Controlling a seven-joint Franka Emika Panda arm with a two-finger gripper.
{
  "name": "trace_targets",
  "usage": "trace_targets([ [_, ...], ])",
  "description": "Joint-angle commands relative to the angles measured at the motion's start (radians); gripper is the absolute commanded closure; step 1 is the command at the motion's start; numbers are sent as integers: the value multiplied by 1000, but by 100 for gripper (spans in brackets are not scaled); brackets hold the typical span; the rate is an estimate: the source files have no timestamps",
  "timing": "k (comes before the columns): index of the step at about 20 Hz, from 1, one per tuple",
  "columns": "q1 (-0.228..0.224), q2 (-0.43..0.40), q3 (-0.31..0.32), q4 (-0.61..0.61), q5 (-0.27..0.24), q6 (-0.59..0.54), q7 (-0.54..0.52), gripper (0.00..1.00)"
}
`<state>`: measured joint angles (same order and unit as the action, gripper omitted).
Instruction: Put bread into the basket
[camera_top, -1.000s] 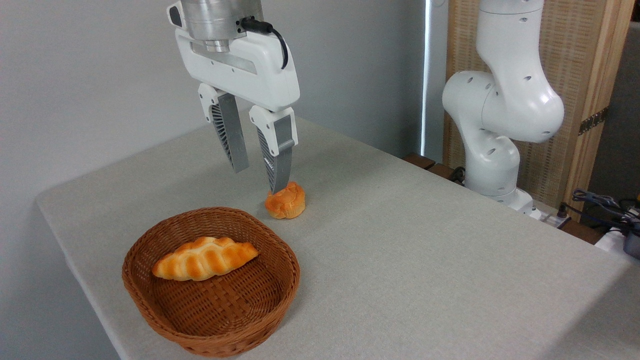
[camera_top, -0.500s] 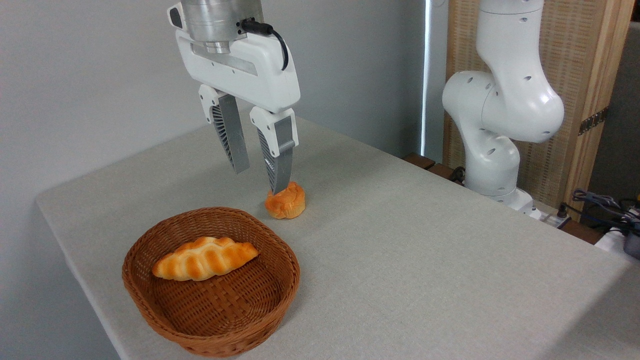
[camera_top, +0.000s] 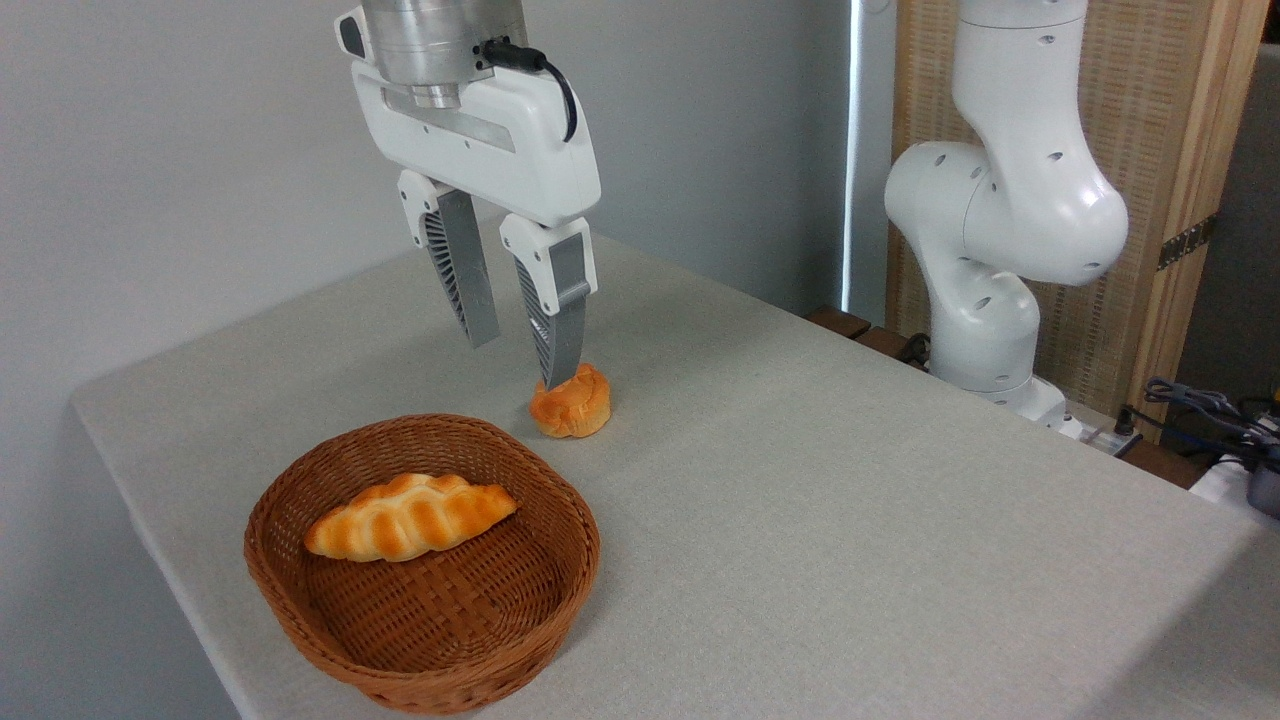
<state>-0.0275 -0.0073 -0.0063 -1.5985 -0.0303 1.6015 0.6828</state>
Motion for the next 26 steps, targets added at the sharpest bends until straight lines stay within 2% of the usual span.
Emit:
trace_targets([
  [1,0,-14,3,-20,10,21,-5,0],
  [26,-8,-22,-12,-76,10,14,-3,0],
])
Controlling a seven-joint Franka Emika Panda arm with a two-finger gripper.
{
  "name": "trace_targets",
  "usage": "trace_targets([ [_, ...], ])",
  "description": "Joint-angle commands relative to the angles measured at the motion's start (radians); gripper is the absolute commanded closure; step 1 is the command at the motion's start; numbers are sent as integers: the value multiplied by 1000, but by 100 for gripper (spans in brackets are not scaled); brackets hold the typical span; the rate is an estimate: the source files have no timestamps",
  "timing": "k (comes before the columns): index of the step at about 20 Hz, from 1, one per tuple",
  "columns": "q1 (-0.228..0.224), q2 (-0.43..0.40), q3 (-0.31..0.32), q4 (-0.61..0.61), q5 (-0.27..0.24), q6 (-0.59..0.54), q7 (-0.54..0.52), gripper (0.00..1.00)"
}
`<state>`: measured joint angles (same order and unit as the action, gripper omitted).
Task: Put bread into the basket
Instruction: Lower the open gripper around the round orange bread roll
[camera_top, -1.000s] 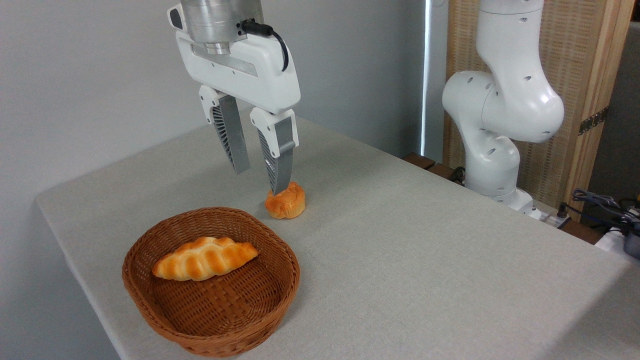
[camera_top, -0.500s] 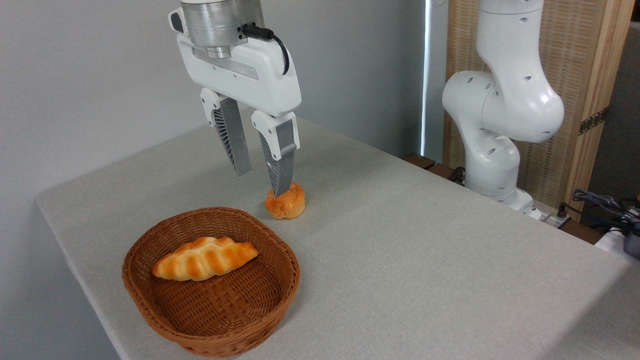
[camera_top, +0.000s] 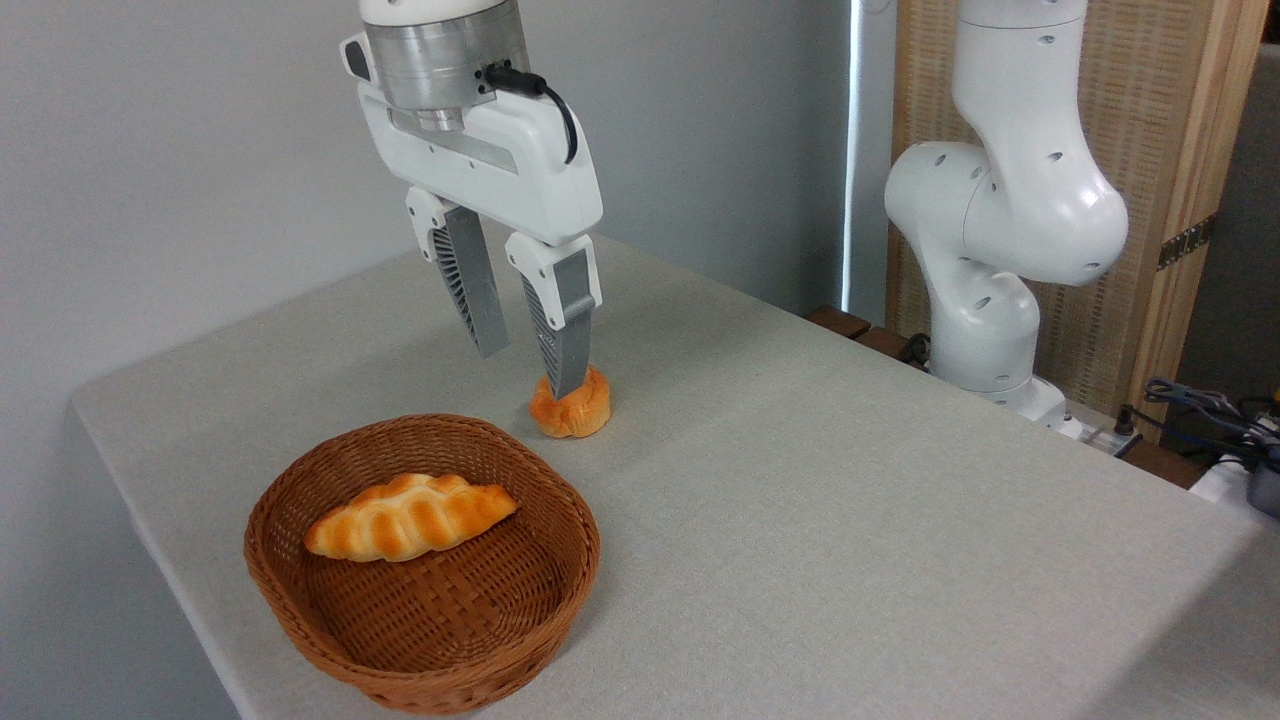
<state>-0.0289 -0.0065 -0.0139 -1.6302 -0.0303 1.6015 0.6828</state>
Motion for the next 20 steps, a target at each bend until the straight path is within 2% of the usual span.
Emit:
trace_targets([
  [1,-8,-24,-5,-54,9,14,-3,0],
  [5,-22,-55,-5,-106,7,25,-2,0],
  [7,-43,-81,-5,-154,7,37,23,0],
  [10,-72,-148,-3,-275,3,119,30,0],
  [13,-89,-197,-3,-373,-51,189,32,0],
  [15,-115,-211,-3,-417,-63,202,41,0],
  [17,-140,-216,-3,-468,-88,206,104,0],
  [20,-161,-246,-3,-572,-103,303,139,0],
])
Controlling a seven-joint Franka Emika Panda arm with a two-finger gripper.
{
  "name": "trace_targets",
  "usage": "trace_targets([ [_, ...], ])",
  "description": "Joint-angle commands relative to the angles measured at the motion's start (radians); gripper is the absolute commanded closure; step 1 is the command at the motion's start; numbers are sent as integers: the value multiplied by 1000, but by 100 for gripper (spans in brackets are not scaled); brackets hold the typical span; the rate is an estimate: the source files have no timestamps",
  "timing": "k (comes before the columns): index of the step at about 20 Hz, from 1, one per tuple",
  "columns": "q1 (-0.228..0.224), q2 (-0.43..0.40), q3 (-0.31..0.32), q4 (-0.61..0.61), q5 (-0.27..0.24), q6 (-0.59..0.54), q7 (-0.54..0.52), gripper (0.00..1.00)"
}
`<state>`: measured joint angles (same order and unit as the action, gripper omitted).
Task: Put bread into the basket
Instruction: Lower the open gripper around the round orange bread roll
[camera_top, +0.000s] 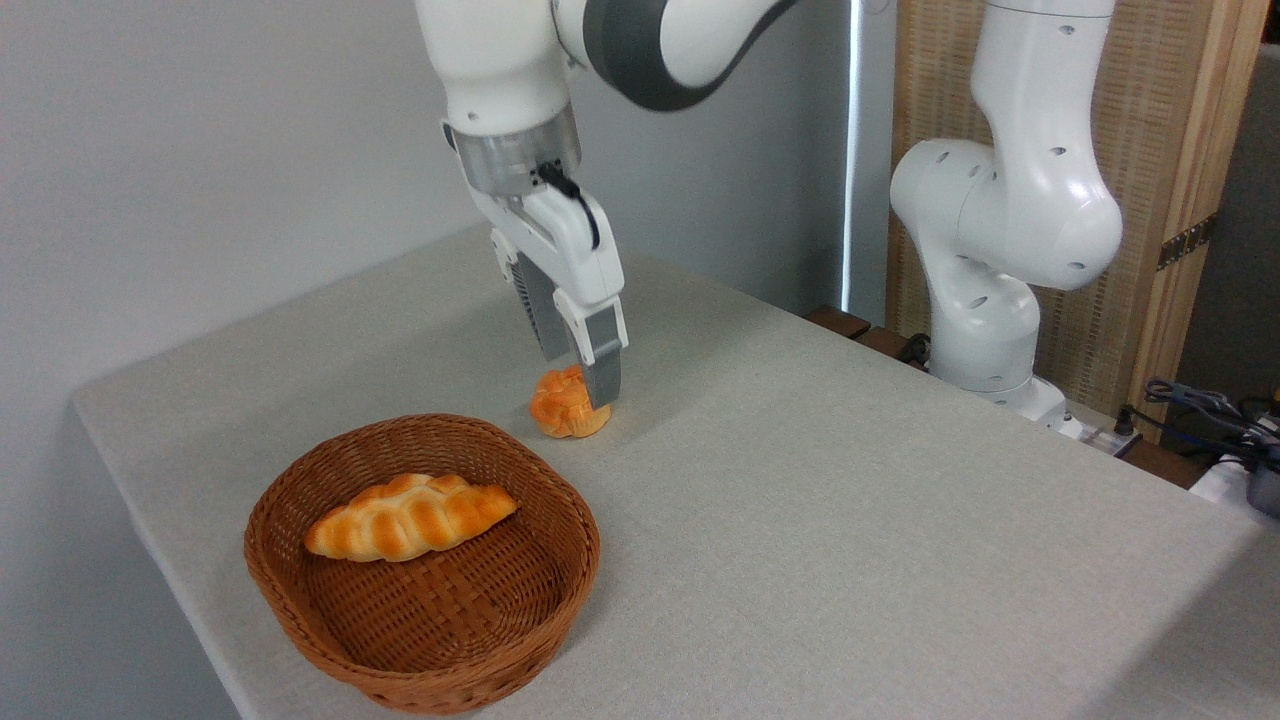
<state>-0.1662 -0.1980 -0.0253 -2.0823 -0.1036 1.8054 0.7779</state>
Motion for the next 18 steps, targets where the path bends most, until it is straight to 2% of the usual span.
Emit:
trace_targets([
  [1,-36,-61,8,-151,-37,129,44,0],
  [4,-62,-60,7,-186,-42,150,43,0],
  [5,-62,-58,7,-186,-60,150,43,0],
  [7,-62,-60,8,-185,-148,155,43,0],
  [8,-62,-58,8,-186,-168,161,41,0],
  [12,-69,-43,-11,-186,-171,167,41,0],
  [18,-72,-15,-34,-186,-173,242,35,0],
])
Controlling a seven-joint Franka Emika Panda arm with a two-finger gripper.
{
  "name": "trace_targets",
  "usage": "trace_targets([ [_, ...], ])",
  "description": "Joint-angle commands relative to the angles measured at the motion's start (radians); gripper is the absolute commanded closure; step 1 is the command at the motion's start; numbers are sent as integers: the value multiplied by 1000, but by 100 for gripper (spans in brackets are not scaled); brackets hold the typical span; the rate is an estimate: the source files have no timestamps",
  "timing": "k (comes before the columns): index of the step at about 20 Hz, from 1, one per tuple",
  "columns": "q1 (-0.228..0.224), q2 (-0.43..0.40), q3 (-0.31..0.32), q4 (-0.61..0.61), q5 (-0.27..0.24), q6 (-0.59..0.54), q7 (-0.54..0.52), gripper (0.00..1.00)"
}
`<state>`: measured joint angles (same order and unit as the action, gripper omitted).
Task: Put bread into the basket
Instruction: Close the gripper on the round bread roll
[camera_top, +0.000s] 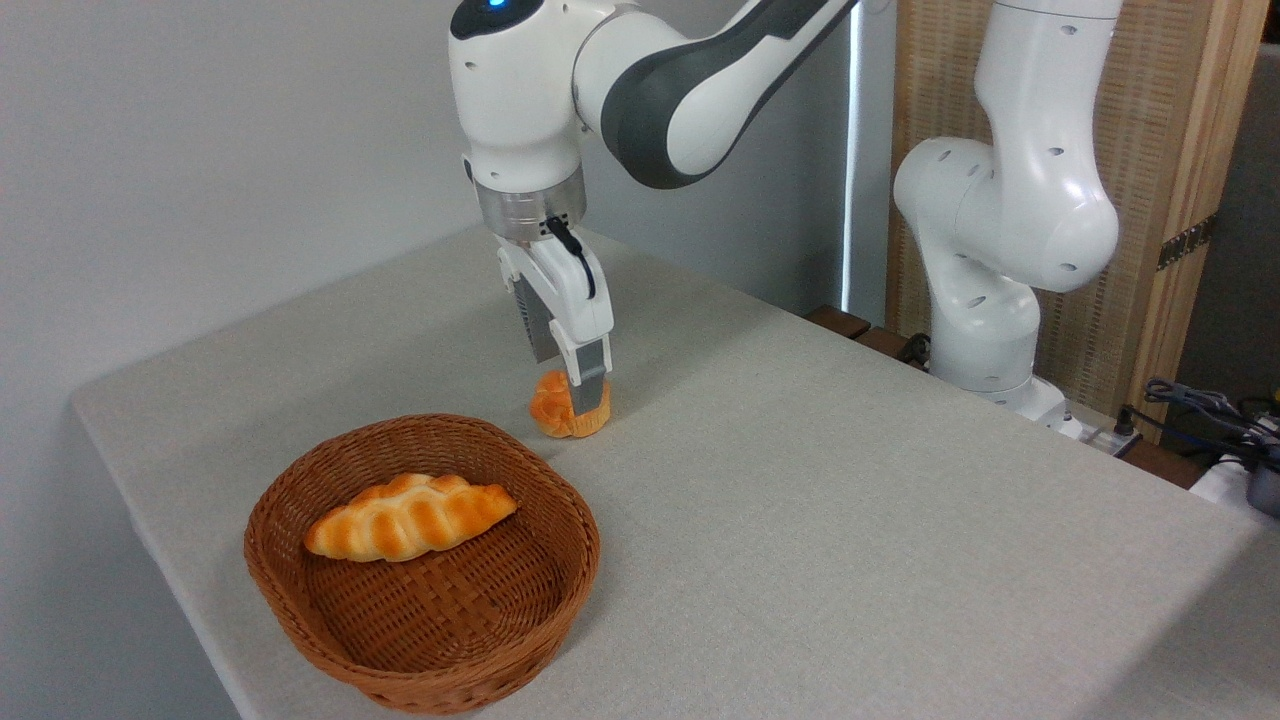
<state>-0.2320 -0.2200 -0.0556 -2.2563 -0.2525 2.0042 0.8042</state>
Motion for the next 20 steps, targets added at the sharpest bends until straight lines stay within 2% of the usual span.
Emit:
trace_targets([
  [1,-7,13,-6,-12,-24,45,9,0],
  [11,-16,54,-40,-12,-44,73,6,1],
  [12,-16,59,-40,-12,-44,73,6,5],
  [13,-16,60,-40,-12,-44,73,7,13],
  [15,-16,64,-40,-12,-42,73,7,16],
  [20,-18,74,-40,-12,-36,73,15,38],
])
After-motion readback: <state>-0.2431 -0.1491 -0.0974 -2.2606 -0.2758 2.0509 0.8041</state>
